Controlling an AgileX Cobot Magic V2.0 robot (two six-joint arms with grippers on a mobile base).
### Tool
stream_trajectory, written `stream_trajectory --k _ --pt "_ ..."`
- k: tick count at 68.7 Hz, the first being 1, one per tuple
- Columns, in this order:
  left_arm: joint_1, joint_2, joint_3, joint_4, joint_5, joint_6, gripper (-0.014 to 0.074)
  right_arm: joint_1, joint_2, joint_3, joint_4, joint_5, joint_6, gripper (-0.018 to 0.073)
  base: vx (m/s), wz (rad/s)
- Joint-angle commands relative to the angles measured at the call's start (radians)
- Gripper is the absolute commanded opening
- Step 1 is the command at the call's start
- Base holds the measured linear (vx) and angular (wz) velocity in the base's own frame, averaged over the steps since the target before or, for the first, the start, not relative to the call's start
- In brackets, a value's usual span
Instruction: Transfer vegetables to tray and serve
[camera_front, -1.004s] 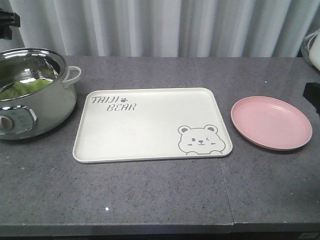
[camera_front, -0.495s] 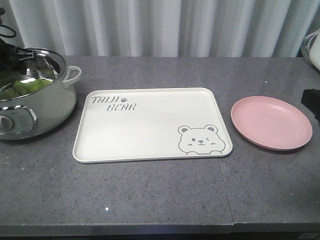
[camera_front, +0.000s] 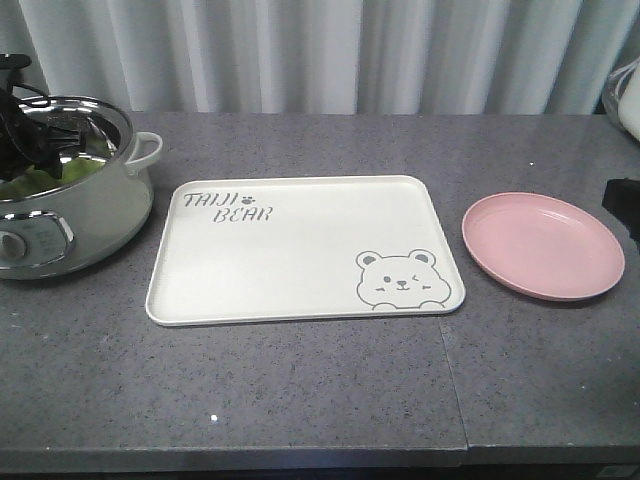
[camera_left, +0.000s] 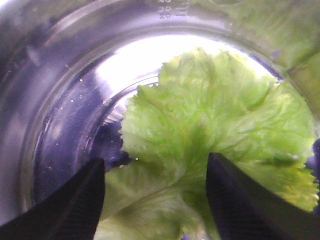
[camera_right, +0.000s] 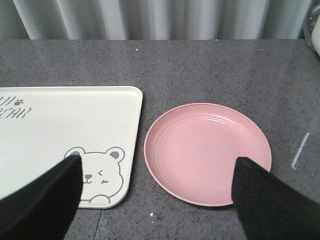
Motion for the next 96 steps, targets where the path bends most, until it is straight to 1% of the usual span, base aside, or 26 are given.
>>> stream_trajectory --k 1,8,27,33,38,41,45,53,56,72,96 --pt "0.0 -0.052 -0.033 0.005 -0.035 -0.01 0.0414 -0.002 -0.003 -0.033 -0.002 -0.063 -0.012 0.0582 0.0 0.0" --pt "0.0 -0.045 -0.032 0.022 -0.019 -0.01 0.0414 -0.002 -0.003 -0.033 -0.001 -0.063 -0.012 0.0582 0.0 0.0" --pt "0.0 -0.006 -0.032 0.021 0.01 -0.01 0.0414 -0.002 -0.003 -0.033 -0.001 -0.063 -0.012 0.0582 0.0 0.0" --pt "0.0 -0.007 -0.032 0.022 0.009 -0.01 0.0393 -0.002 -0.003 -0.033 0.0 -0.063 -0.012 0.0582 0.0 0.0" --pt "0.0 -0.008 -0.032 0.022 0.006 -0.009 0.0349 -0.002 -0.003 -0.033 0.0 -0.063 -0.012 0.0582 0.0 0.0" --pt "0.0 -0.008 -0.032 0.022 0.006 -0.009 0.03 -0.002 -0.003 -0.033 0.0 -0.063 -0.012 0.0582 0.0 0.0" --pt "0.0 -0.008 -0.032 0.022 0.006 -0.009 0.0225 -0.002 -0.003 -0.033 0.0 -0.063 -0.012 0.0582 0.0 0.0" --pt "0.0 -0.008 -0.032 0.025 0.006 0.001 0.0038 -0.002 -0.003 -0.033 0.0 -0.063 -0.012 0.0582 0.0 0.0" --pt "0.0 -0.008 -0.032 0.025 0.007 0.002 -0.0009 -0.002 -0.003 -0.033 0.0 -0.063 -0.012 0.0582 0.0 0.0" --pt "0.0 -0.023 -0.041 0.025 0.007 0.002 -0.0008 -0.002 -0.003 -0.033 0.0 -0.063 -0.012 0.0582 0.0 0.0" --pt "0.0 -0.079 -0.132 0.021 0.024 0.001 -0.0008 -0.002 -0.003 -0.033 0.0 -0.063 -0.012 0.0582 0.0 0.0"
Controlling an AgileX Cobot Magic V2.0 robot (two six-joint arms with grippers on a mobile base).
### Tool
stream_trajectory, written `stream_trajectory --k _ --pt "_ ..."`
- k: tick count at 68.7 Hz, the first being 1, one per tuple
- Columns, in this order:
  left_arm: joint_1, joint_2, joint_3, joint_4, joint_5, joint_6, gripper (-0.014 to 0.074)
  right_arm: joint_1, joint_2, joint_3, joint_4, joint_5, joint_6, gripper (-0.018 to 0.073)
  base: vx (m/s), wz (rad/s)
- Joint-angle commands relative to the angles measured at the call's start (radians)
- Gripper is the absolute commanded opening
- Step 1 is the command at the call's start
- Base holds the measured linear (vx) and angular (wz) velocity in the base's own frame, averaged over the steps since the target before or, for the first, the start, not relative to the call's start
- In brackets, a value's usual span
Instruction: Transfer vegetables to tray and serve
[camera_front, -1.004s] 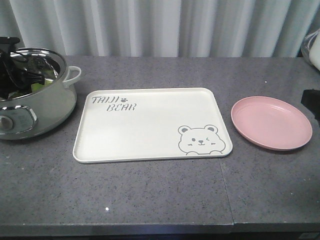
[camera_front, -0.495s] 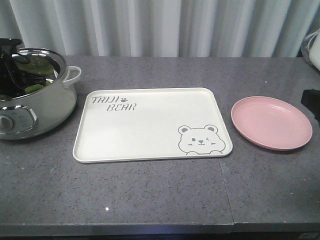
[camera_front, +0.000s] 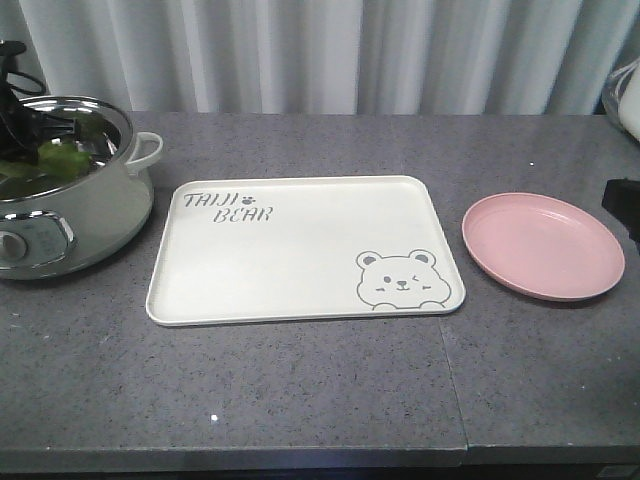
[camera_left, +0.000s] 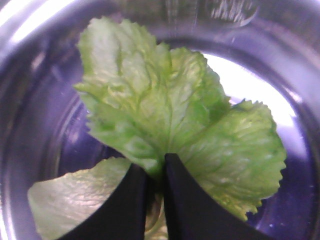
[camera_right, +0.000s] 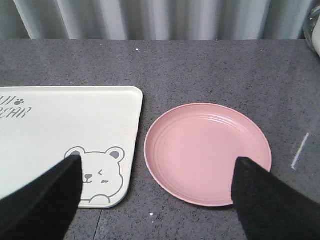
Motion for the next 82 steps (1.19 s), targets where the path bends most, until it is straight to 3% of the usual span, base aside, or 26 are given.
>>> stream_trajectory --k 1,24,39,46,59,68,74,82 --pt "0.0 -0.081 -0.051 0.002 -0.027 -0.002 -0.0008 -0.002 -0.003 -0.033 0.0 -0.063 -0.009 0.0582 0.0 0.0" --pt "0.0 -0.151 -0.054 -0.016 -0.009 -0.002 -0.0008 -0.002 -0.003 -0.033 0.018 -0.063 -0.016 0.0582 0.0 0.0" --pt "0.0 -0.214 -0.054 -0.109 -0.019 -0.002 -0.0008 -0.002 0.022 -0.036 0.193 -0.089 -0.13 0.0582 0.0 0.0" --pt "0.0 -0.25 -0.054 -0.135 -0.016 0.002 -0.0008 -0.002 0.054 -0.038 0.344 -0.102 -0.24 0.0582 0.0 0.0" --pt "0.0 -0.319 -0.054 -0.239 -0.016 0.043 -0.0008 -0.002 0.126 -0.109 0.751 -0.056 -0.535 0.0582 0.0 0.0" --pt "-0.004 -0.348 -0.054 -0.39 -0.001 0.097 -0.0008 -0.002 0.198 -0.187 1.023 0.065 -0.716 0.0582 0.0 0.0" --pt "-0.005 -0.352 -0.054 -0.522 0.021 0.178 -0.0008 -0.002 0.259 -0.234 1.186 0.149 -0.821 0.0582 0.0 0.0" --pt "-0.005 -0.352 -0.054 -0.691 0.053 0.253 -0.0008 -0.002 0.345 -0.268 1.37 0.247 -0.904 0.0582 0.0 0.0"
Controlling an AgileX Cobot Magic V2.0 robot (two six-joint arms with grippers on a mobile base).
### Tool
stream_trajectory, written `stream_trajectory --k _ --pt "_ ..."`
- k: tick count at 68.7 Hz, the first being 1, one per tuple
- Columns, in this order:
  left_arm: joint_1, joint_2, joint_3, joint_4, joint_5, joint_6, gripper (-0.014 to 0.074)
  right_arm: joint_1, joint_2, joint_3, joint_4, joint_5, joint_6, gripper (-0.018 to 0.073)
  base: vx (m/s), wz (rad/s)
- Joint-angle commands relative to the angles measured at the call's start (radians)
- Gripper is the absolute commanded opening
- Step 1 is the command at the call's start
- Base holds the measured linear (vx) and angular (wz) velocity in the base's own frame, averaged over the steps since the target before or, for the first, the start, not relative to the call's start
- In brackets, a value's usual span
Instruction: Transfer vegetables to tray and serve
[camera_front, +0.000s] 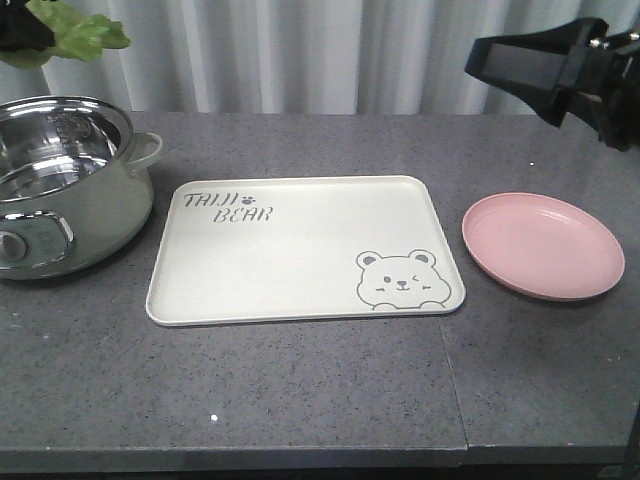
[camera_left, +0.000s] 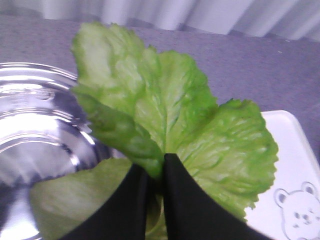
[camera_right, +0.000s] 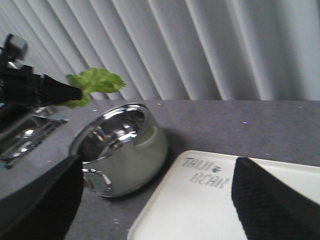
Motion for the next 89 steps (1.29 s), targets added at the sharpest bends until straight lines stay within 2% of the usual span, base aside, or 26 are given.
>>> stream_trajectory --k 1,8,17,26,39,52,73,89 --pt "-0.005 -0.052 -0.034 -0.162 -0.028 0.064 -0.0008 -0.002 0.045 -0.056 0.203 0.08 -0.09 0.0582 0.0 0.0" --pt "-0.025 -0.052 -0.034 -0.251 -0.023 0.105 -0.0008 -0.002 0.122 -0.075 0.303 0.176 -0.114 0.0582 0.0 0.0" --pt "-0.095 -0.052 -0.034 -0.268 -0.011 0.144 -0.0008 -0.002 0.224 -0.095 0.408 0.321 -0.129 0.0582 0.0 0.0" --pt "-0.188 -0.052 -0.034 -0.268 -0.016 0.165 -0.0008 -0.002 0.284 -0.107 0.408 0.379 -0.117 0.0582 0.0 0.0" --pt "-0.301 -0.046 -0.034 -0.266 -0.029 0.17 -0.0008 -0.002 0.299 -0.107 0.408 0.384 -0.122 0.0582 0.0 0.0" --pt "-0.389 -0.026 -0.034 -0.261 -0.058 0.173 -0.0008 -0.002 0.299 -0.107 0.408 0.385 -0.129 0.0582 0.0 0.0" --pt "-0.483 -0.003 -0.034 -0.26 -0.096 0.174 -0.0008 -0.002 0.299 -0.107 0.408 0.372 -0.127 0.0582 0.0 0.0" --pt "-0.512 -0.003 -0.034 -0.261 -0.096 0.173 -0.0008 -0.002 0.299 -0.107 0.408 0.337 -0.125 0.0582 0.0 0.0"
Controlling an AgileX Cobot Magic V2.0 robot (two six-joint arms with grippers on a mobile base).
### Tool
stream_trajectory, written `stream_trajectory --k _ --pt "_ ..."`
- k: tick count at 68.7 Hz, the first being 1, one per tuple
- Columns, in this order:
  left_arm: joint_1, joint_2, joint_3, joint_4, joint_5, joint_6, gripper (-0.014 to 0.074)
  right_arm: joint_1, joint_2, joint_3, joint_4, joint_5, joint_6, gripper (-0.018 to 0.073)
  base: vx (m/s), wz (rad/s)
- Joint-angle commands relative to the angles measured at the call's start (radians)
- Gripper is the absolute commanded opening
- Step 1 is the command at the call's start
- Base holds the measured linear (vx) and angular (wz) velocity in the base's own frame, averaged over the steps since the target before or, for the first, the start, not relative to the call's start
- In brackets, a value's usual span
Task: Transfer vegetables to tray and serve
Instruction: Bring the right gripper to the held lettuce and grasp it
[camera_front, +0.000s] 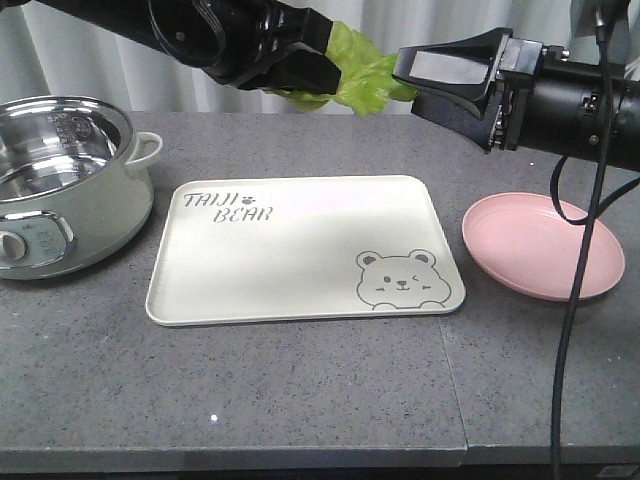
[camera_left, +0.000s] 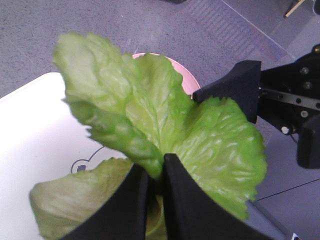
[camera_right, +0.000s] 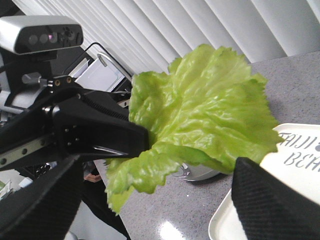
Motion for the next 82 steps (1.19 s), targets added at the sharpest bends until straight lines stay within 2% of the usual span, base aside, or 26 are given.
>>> stream_trajectory --k 1,33,48,62,82 --pt "-0.015 -0.044 -0.032 -0.049 -0.055 0.004 -0.0008 -0.002 -0.032 -0.033 0.111 0.007 -0.009 0.0582 0.0 0.0" --pt "-0.026 -0.044 -0.032 -0.045 -0.134 0.007 -0.0008 -0.002 -0.032 -0.032 0.111 -0.04 0.051 0.0582 0.0 0.0" --pt "-0.026 -0.044 -0.032 -0.049 -0.125 0.007 -0.0008 -0.002 -0.032 -0.032 0.111 -0.047 0.07 0.0582 0.0 0.0" --pt "-0.027 -0.044 -0.032 -0.085 -0.098 0.007 -0.0008 -0.002 -0.032 -0.033 0.111 -0.049 0.067 0.0582 0.0 0.0" --pt "-0.082 -0.038 -0.032 -0.081 -0.081 0.011 -0.0008 -0.002 -0.032 -0.033 0.111 -0.049 0.064 0.0582 0.0 0.0"
